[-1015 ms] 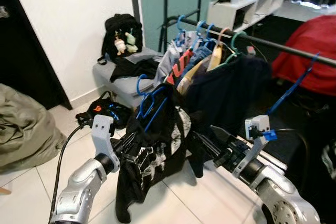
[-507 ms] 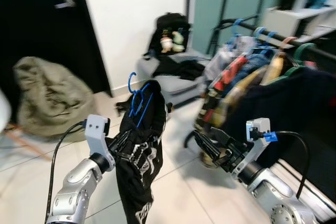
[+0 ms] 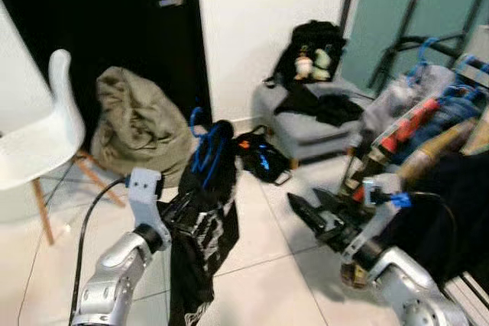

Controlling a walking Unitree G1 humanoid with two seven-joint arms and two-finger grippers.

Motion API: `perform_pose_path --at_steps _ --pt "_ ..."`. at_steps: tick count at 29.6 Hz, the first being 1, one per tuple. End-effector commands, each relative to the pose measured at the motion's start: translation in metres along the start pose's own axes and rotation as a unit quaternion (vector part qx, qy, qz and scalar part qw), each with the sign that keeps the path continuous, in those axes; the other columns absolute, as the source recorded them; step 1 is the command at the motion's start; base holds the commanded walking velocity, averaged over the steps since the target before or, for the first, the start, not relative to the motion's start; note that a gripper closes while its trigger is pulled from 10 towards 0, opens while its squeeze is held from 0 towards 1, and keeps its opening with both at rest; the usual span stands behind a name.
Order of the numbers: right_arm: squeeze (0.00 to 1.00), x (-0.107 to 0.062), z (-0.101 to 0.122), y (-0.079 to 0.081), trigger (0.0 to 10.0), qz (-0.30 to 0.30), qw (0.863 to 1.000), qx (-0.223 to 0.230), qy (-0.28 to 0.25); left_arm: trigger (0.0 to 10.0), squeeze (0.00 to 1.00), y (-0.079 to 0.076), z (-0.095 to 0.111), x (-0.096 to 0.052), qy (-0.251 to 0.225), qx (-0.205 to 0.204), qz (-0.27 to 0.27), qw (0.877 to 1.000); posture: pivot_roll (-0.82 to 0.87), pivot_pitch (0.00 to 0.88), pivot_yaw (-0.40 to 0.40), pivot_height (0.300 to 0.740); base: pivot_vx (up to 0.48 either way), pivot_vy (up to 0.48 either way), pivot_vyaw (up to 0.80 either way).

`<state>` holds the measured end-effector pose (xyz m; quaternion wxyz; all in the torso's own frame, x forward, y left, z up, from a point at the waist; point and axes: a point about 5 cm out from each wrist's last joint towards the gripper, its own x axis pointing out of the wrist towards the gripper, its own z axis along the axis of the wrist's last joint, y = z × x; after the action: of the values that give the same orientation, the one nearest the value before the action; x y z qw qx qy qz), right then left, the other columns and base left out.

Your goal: Hang hanger

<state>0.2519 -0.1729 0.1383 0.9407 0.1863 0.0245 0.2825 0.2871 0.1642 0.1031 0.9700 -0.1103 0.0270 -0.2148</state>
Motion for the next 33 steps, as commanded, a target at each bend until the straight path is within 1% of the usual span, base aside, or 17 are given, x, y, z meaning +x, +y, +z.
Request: perform_pose_path --at_steps 1,8,13,14,16,17,18,19,20,21,23,25,28,30,31,32,33 --pt "0.0 -0.002 -0.003 0.001 10.0 0.0 1.0 0.005 0.008 10.0 0.0 -0.001 0.005 0.001 -0.016 0.0 -0.005 1.0 -0.02 0.0 0.013 0.74 0.0 0.0 0.76" --pt "0.0 -0.002 -0.003 0.0 10.0 0.001 1.0 0.003 0.009 10.0 0.0 -0.001 0.006 0.002 -0.018 -0.002 -0.007 1.0 -0.03 0.0 0.01 0.74 0.0 0.0 0.76" --pt "0.0 -0.001 -0.001 -0.001 10.0 -0.001 1.0 0.0 0.009 10.0 0.0 -0.007 0.007 0.001 -0.017 0.001 -0.041 0.999 -0.03 0.0 0.01 0.74 0.0 0.0 0.46" --pt "0.0 0.004 0.013 -0.004 10.0 -0.012 1.0 -0.006 -0.027 10.0 0.0 -0.014 0.025 -0.004 -0.041 0.015 -0.103 0.994 -0.03 0.0 0.01 0.74 0.0 0.0 0.0" --pt "0.0 0.004 0.013 -0.004 10.0 -0.012 1.0 -0.006 -0.027 10.0 0.0 -0.014 0.025 -0.004 -0.041 0.015 -0.103 0.994 -0.03 0.0 0.01 0.74 0.0 0.0 0.0" --pt "0.0 0.011 0.033 -0.004 10.0 -0.014 0.997 -0.006 -0.072 10.0 0.0 -0.017 0.048 -0.008 -0.075 0.022 -0.141 0.987 -0.03 0.0 0.009 0.74 0.0 0.0 0.0" --pt "0.0 0.011 0.033 -0.004 10.0 -0.014 0.997 -0.006 -0.072 10.0 0.0 -0.017 0.048 -0.008 -0.075 0.022 -0.141 0.987 -0.03 0.0 0.009 0.74 0.0 0.0 0.0" --pt "0.0 0.018 0.048 -0.002 10.0 -0.007 0.995 -0.001 -0.103 10.0 0.0 -0.019 0.063 -0.01 -0.095 0.024 -0.159 0.982 -0.03 0.0 0.009 0.74 0.0 0.0 0.0" --pt "0.0 0.018 0.048 -0.002 10.0 -0.007 0.995 -0.001 -0.103 10.0 0.0 -0.019 0.063 -0.01 -0.095 0.024 -0.159 0.982 -0.03 0.0 0.009 0.74 0.0 0.0 0.0" --pt "0.0 0.023 0.06 0.0 10.0 -0.002 0.992 0.003 -0.126 10.0 0.0 -0.021 0.074 -0.012 -0.109 0.028 -0.174 0.978 -0.02 0.0 0.005 0.74 0.0 0.0 0.0" --pt "0.0 0.023 0.06 0.0 10.0 -0.002 0.992 0.003 -0.126 10.0 0.0 -0.021 0.074 -0.012 -0.109 0.028 -0.174 0.978 -0.02 0.0 0.005 0.74 0.0 0.0 0.0" --pt "0.0 0.043 0.092 0.007 10.0 -0.003 0.985 -0.001 -0.173 10.0 0.0 -0.034 0.096 -0.016 -0.137 0.043 -0.221 0.965 -0.02 0.0 -0.001 0.74 0.0 0.0 0.0" --pt "0.0 0.05 0.1 0.009 10.0 -0.007 0.983 -0.005 -0.181 10.0 0.0 -0.038 0.1 -0.017 -0.143 0.047 -0.233 0.961 -0.02 0.0 -0.001 0.74 0.0 0.0 0.0" --pt "0.0 0.062 0.116 0.023 10.0 0.027 0.977 -0.003 -0.212 10.0 0.0 -0.045 0.105 -0.016 -0.152 0.055 -0.245 0.956 -0.02 0.0 -0.002 0.74 0.0 0.0 0.0" --pt "0.0 0.062 0.116 0.023 10.0 0.027 0.977 -0.003 -0.212 10.0 0.0 -0.045 0.105 -0.016 -0.152 0.055 -0.245 0.956 -0.02 0.0 -0.002 0.74 0.0 0.0 0.0" --pt "0.57 0.067 0.124 0.028 10.0 0.039 0.973 -0.005 -0.226 10.0 0.0 -0.047 0.106 -0.016 -0.153 0.059 -0.247 0.955 -0.02 0.0 -0.005 0.74 0.0 0.0 0.0" --pt "1.0 0.07 0.13 0.032 10.0 0.045 0.971 -0.006 -0.234 10.0 0.0 -0.048 0.106 -0.016 -0.154 0.061 -0.249 0.954 -0.02 0.0 -0.005 0.74 0.0 0.0 0.0"
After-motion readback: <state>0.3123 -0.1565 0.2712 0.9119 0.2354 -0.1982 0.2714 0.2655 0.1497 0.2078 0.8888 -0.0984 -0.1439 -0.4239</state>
